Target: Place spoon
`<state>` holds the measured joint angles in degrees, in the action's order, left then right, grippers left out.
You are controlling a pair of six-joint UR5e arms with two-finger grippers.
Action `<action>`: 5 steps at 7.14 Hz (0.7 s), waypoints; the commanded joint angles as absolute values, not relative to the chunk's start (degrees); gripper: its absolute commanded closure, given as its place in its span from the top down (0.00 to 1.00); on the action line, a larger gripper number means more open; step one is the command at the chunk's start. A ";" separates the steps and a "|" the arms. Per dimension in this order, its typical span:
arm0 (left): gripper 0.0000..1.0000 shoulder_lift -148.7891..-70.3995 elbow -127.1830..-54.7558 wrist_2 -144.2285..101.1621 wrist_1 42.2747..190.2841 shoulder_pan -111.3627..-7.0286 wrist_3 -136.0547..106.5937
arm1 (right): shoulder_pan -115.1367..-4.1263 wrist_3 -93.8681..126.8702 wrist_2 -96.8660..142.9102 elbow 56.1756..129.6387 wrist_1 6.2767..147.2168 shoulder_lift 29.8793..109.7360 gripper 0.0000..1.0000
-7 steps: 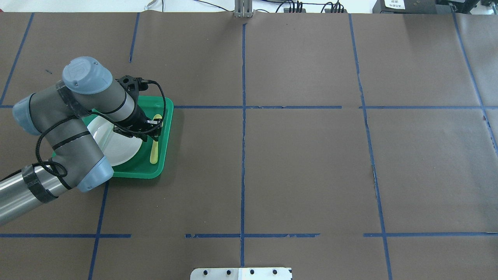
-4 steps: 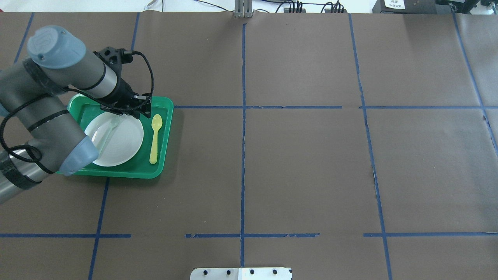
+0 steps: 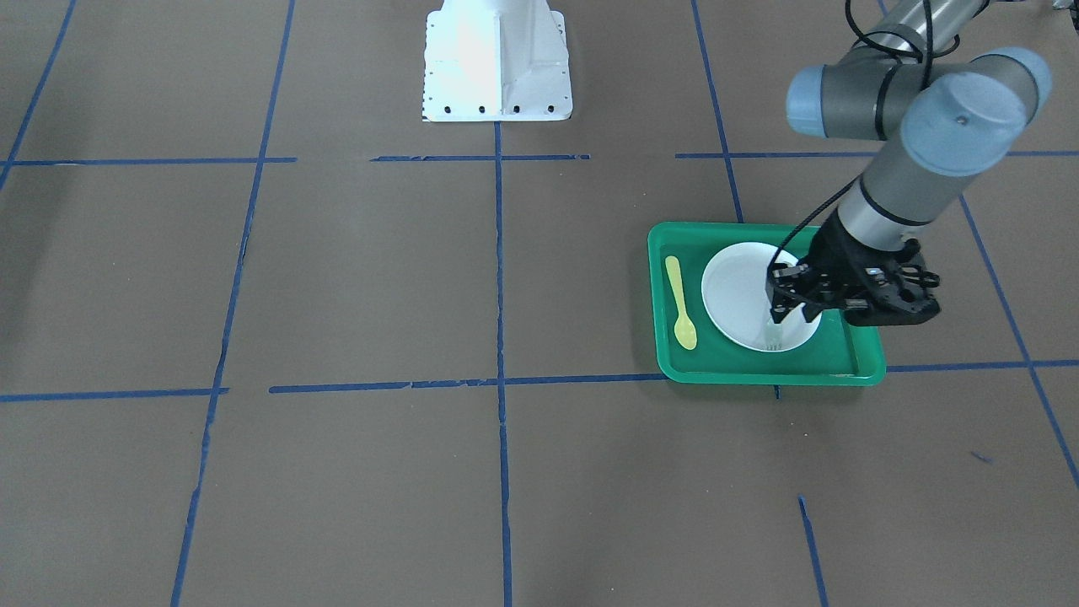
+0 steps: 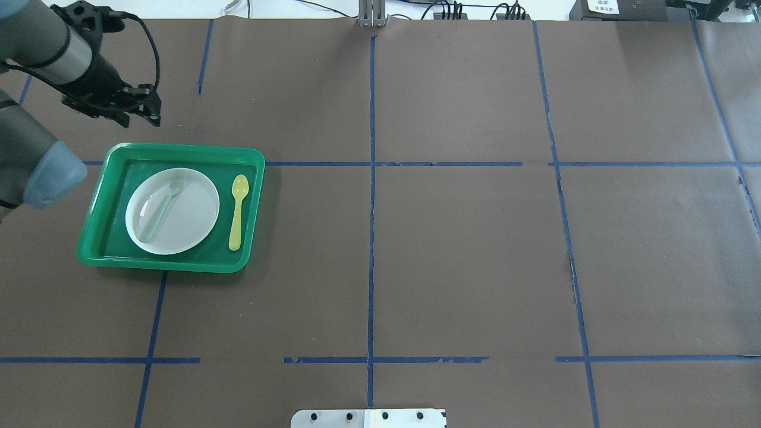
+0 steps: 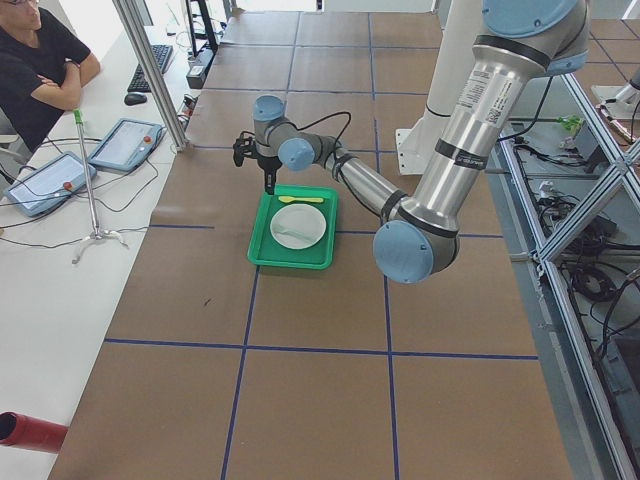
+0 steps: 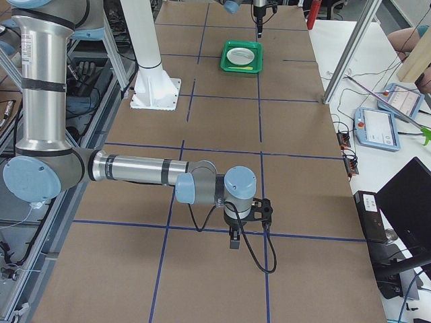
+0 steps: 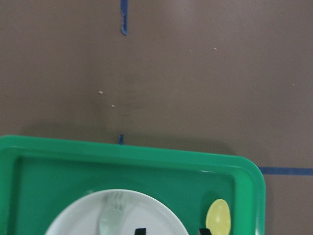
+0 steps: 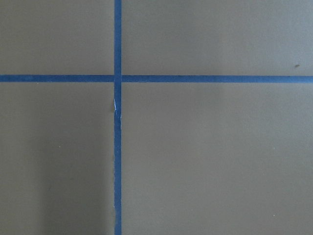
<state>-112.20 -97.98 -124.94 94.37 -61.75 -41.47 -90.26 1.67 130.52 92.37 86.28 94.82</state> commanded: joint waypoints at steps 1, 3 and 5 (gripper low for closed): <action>0.68 -107.08 -97.30 -130.84 92.46 -73.86 -23.81 | -90.26 1.67 130.52 92.37 86.31 94.83 1.00; 0.72 -105.47 -91.71 -130.87 88.71 -83.45 -6.77 | -90.26 1.67 130.52 92.37 86.22 94.83 1.00; 0.78 -105.38 -84.33 -130.87 86.84 -92.06 6.00 | -90.26 1.67 130.52 92.37 86.31 94.83 1.00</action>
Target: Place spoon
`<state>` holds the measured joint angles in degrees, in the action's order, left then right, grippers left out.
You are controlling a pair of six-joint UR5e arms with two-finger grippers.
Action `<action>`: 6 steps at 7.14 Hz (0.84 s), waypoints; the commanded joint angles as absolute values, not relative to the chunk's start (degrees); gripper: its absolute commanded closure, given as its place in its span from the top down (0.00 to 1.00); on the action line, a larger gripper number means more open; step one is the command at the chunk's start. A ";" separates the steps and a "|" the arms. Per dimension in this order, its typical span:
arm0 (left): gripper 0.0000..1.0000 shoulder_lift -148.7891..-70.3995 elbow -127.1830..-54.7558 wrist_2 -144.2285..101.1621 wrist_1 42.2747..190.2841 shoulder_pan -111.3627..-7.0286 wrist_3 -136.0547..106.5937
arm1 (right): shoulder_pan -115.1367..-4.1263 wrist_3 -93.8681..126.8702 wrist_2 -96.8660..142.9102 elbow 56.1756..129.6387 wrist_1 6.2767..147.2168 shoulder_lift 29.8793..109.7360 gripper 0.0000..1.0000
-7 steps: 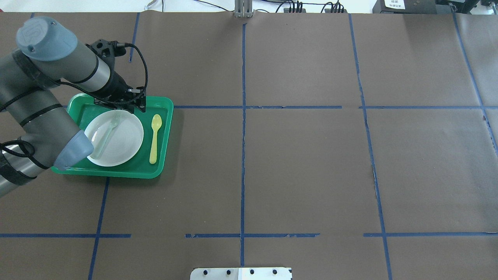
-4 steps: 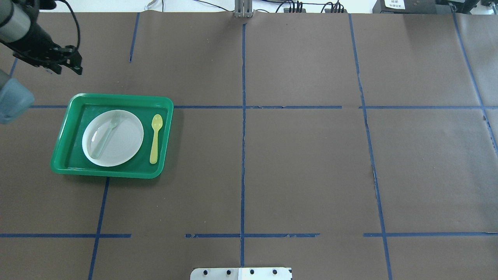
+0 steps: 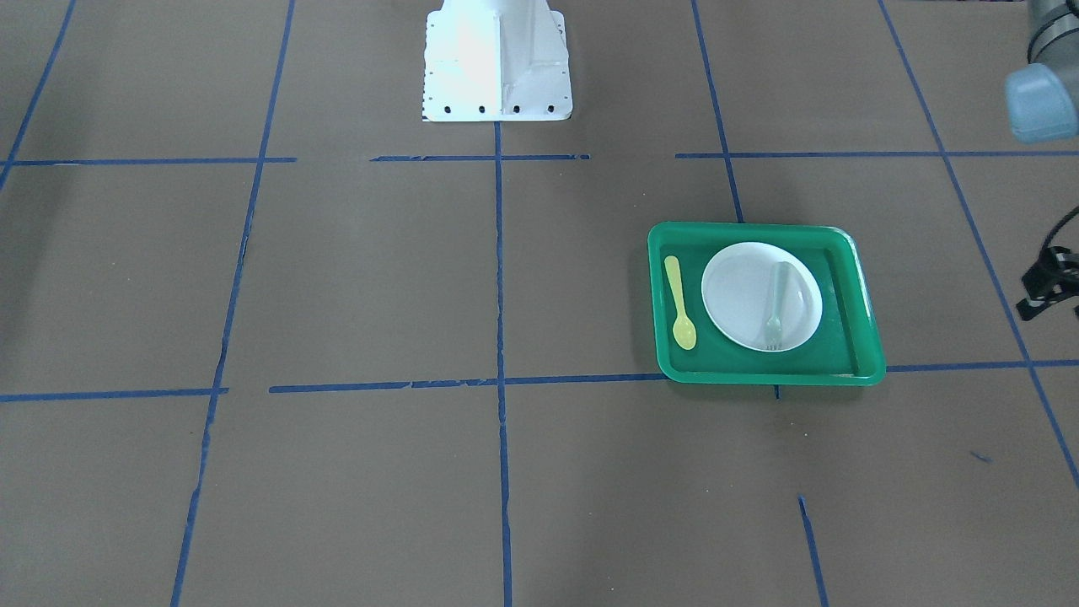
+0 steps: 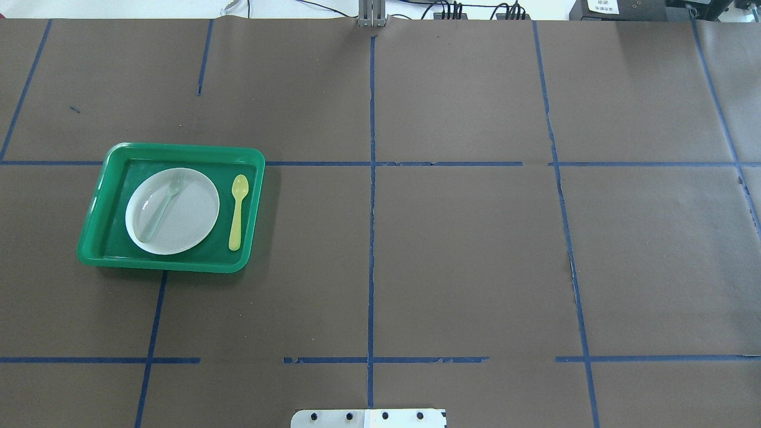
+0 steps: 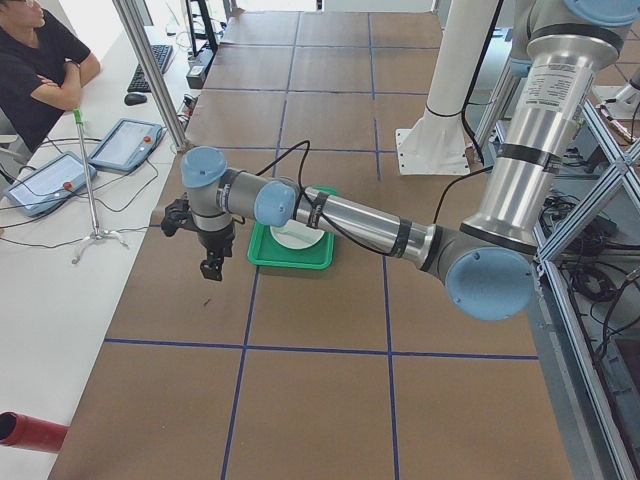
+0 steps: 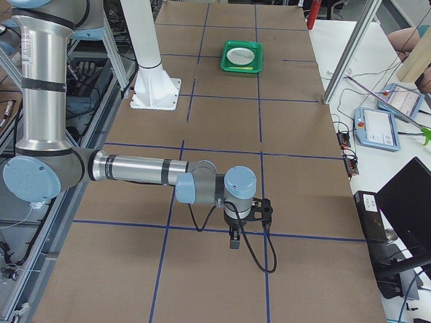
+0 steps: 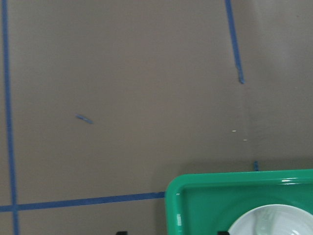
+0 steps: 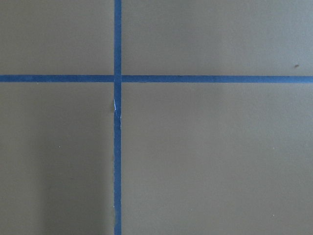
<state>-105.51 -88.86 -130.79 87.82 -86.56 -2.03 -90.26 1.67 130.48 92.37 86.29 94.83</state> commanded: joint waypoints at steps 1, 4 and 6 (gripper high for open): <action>1.00 -105.38 -82.55 -130.87 86.84 -92.28 6.76 | -90.26 1.67 130.52 92.37 86.31 94.83 1.00; 1.00 -100.57 -83.30 -131.84 87.10 -93.25 10.81 | -90.26 1.67 130.52 92.37 86.31 94.83 1.00; 1.00 -93.46 -88.93 -132.01 89.11 -93.08 10.64 | -90.26 1.67 130.52 92.37 86.22 94.83 1.00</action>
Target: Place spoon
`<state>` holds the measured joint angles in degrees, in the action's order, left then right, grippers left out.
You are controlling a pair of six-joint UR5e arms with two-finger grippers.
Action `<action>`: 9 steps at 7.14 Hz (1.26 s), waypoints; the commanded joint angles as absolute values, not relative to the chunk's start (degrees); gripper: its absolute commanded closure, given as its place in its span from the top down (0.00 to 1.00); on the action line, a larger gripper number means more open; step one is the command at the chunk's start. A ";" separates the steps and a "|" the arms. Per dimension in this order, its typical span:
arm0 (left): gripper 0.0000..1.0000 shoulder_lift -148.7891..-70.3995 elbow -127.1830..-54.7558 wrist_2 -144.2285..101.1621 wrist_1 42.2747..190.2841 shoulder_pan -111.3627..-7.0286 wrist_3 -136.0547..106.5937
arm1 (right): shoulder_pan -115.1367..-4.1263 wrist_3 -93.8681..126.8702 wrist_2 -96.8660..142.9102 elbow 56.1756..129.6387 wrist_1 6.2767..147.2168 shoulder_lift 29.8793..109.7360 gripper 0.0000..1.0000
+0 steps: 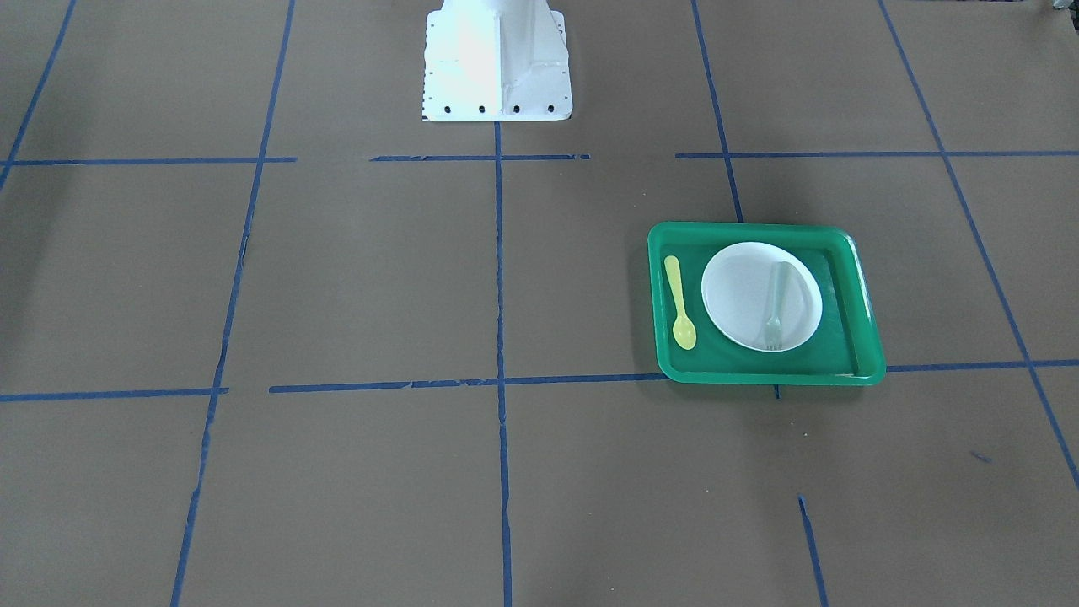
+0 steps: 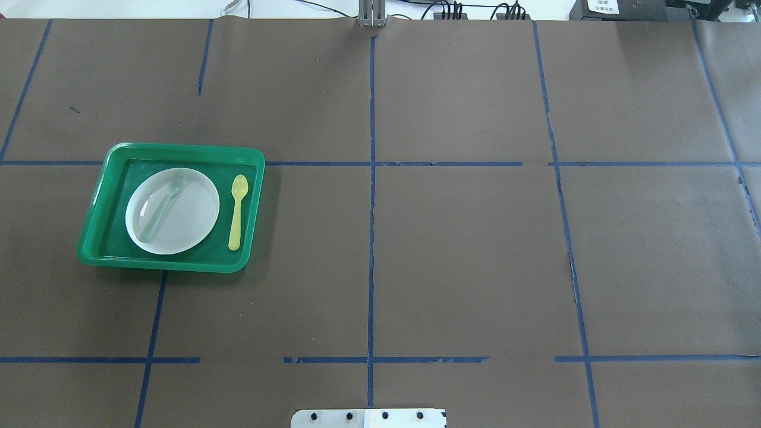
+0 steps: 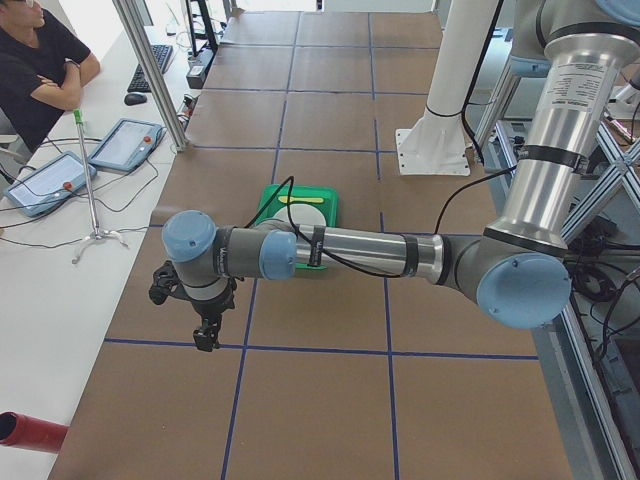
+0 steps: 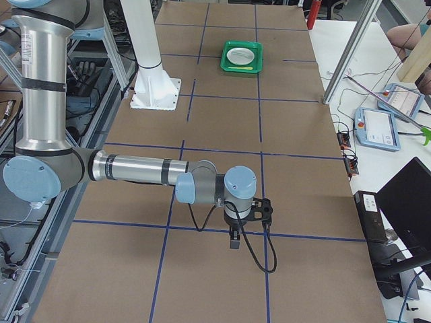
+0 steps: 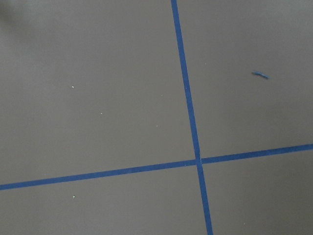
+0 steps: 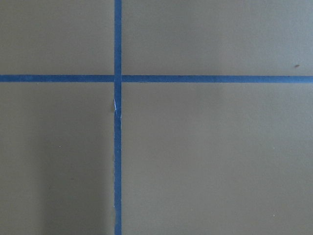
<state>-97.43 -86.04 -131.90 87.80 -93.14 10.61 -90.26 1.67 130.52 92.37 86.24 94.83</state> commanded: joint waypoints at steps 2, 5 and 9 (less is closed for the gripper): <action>1.00 -93.51 -87.81 -132.01 91.32 -92.90 10.46 | -90.26 1.67 130.52 92.37 86.22 94.83 1.00; 1.00 -93.34 -87.89 -131.92 87.63 -92.72 10.72 | -90.26 1.67 130.52 92.37 86.22 94.83 1.00; 1.00 -93.43 -87.80 -131.75 87.71 -92.72 10.72 | -90.26 1.67 130.52 92.37 86.31 94.83 1.00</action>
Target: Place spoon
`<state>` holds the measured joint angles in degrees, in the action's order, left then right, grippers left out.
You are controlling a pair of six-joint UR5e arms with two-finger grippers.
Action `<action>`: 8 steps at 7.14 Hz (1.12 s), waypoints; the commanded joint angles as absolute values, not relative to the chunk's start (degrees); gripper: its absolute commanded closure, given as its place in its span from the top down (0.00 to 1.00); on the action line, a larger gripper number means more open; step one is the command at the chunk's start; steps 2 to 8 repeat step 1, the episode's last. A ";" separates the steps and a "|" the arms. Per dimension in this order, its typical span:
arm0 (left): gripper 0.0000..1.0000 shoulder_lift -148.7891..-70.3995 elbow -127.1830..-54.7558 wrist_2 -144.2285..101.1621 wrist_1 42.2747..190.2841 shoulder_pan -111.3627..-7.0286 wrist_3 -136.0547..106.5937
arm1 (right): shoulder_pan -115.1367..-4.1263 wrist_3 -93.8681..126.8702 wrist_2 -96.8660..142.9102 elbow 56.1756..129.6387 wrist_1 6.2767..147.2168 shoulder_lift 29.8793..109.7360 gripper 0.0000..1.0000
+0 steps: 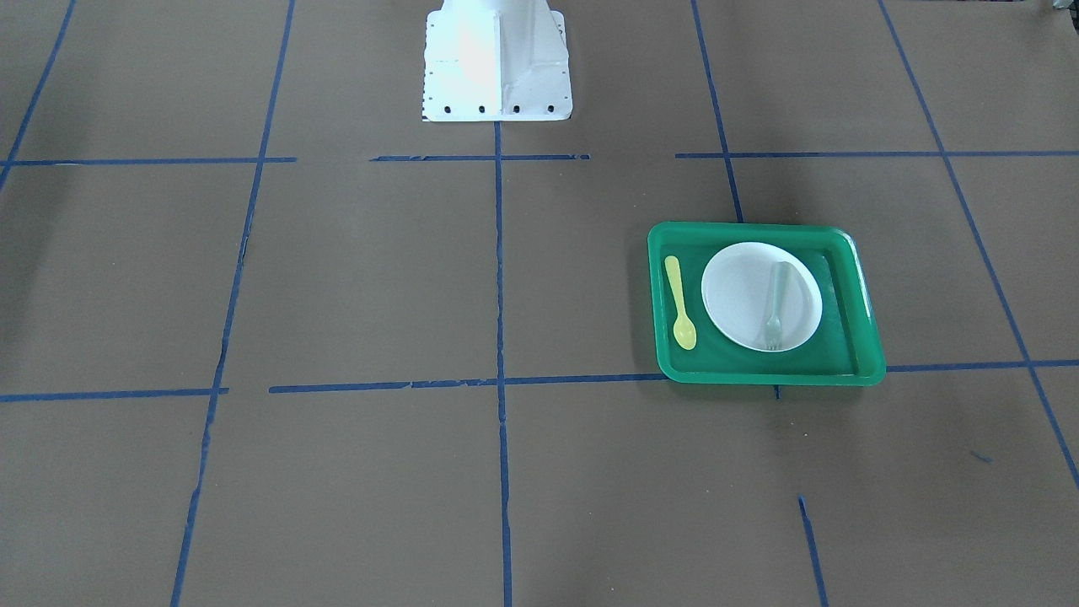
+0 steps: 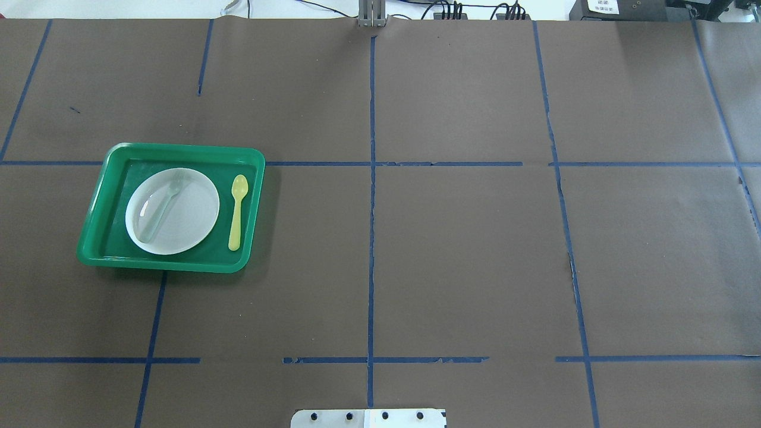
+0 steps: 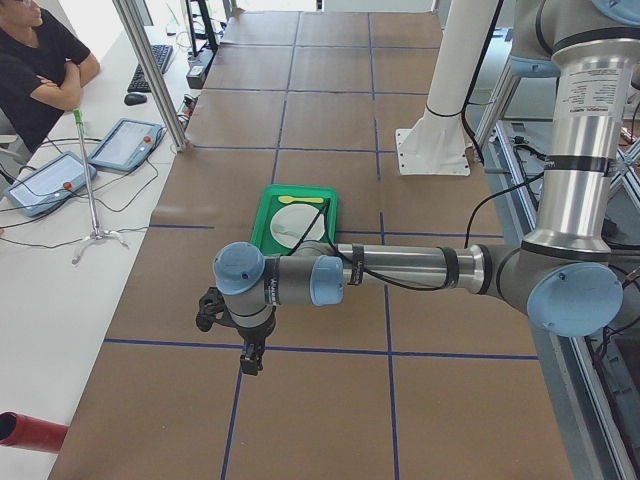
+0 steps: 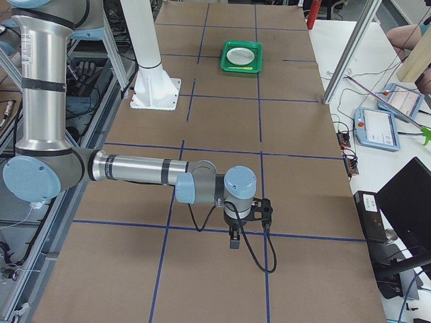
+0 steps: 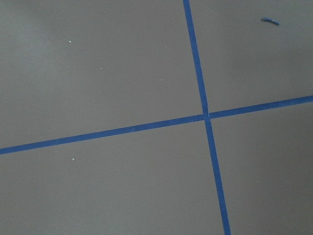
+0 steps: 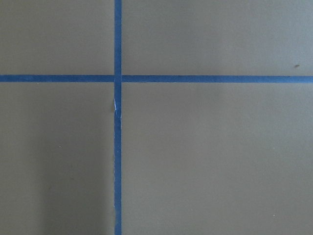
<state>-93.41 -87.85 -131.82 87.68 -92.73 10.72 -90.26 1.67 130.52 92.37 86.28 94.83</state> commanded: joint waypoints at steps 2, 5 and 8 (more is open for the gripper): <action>1.00 -93.51 -87.89 -131.84 87.71 -92.72 10.72 | -90.26 1.67 130.52 92.37 86.22 94.83 1.00; 1.00 -93.51 -87.89 -131.84 87.71 -92.72 10.72 | -90.26 1.67 130.52 92.37 86.22 94.83 1.00; 1.00 -93.51 -87.89 -131.84 87.71 -92.72 10.72 | -90.26 1.67 130.52 92.37 86.22 94.83 1.00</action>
